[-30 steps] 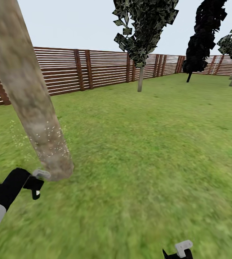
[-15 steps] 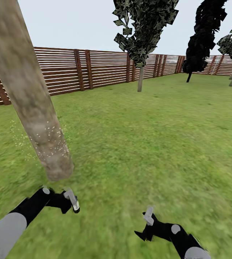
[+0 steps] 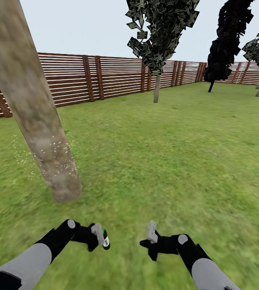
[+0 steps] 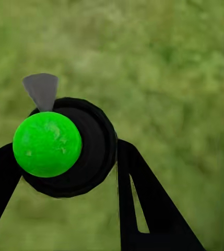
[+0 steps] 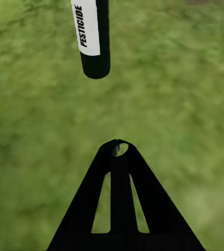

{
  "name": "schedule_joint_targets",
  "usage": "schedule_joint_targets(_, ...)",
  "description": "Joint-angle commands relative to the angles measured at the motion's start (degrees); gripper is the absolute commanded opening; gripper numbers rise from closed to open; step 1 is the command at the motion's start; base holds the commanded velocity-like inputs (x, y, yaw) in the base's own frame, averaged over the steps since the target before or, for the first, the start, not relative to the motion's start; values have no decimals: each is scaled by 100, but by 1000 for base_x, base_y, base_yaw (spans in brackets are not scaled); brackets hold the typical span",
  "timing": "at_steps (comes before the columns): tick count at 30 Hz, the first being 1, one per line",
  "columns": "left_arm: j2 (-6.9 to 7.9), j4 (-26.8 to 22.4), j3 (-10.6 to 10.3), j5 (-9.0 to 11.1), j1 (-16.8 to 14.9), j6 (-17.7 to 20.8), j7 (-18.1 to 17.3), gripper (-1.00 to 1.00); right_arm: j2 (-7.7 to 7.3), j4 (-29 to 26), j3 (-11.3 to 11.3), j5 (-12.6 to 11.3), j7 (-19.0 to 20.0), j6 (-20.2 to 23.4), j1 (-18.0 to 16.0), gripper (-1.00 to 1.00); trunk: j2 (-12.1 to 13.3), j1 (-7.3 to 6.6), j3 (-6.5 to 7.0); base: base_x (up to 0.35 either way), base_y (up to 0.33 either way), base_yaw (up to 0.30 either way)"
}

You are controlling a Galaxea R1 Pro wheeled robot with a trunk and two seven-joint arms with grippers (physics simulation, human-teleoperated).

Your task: In the garden, pick up the pesticide atomizer on the floor and spray pesticide onto both trees until each tree trunk is fully covered.

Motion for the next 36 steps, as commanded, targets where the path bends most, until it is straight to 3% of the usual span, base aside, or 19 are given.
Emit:
schedule_joint_targets(1, -83, 0, 0, -130, -1, -2, -5, -100, 16, -2, 152, 1, 20, 0, -7, -100, 0, 0, 0, 0, 0, 0)
schedule_joint_targets(4, -254, 0, 0, -451, -1, -11, -15, -100, 49, -6, 830, -12, 78, 0, -13, -100, 0, 0, 0, 0, 0, 0)
schedule_joint_targets(6, -272, 0, -3, -522, -1, -14, -123, -100, 58, -17, 928, -16, 84, 0, -13, -100, 0, 0, 0, 0, 0, 0)
schedule_joint_targets(8, -283, -7, -81, -623, -1, -15, -285, -100, 59, -22, 941, -16, 85, 0, -13, -100, 0, 0, 0, 0, 0, 0)
schedule_joint_targets(10, -309, -23, -445, -698, -1, -16, -370, -100, 64, -32, 946, -24, 85, -5, -13, -100, 0, 0, 0, 0, 0, 0)
schedule_joint_targets(12, -340, -18, -535, -700, -1, -15, -365, -100, 73, -243, 947, -44, 100, -1, -20, -100, 0, 0, 0, 0, 0, 0)
schedule_joint_targets(15, -421, -40, -552, -685, -1, -10, -346, -100, 199, -680, 947, -61, 451, 8, -29, -100, 0, 0, 0, 0, 0, 0)
schedule_joint_targets(18, -478, -73, -526, -675, 1, 0, -261, -100, 303, -863, 947, -165, 563, 20, -37, -100, 0, 0, 0, 0, 0, 0)
schedule_joint_targets(25, -587, 8, -525, -669, 11, 3, -11, -100, 303, -886, 947, -201, 586, 23, -75, -100, 0, 0, 0, 0, 0, 0)
schedule_joint_targets(36, -962, 9, -528, -670, 19, 11, 26, -100, 303, -886, 947, -201, 586, 20, -77, -100, 0, 0, 0, 0, 0, 0)
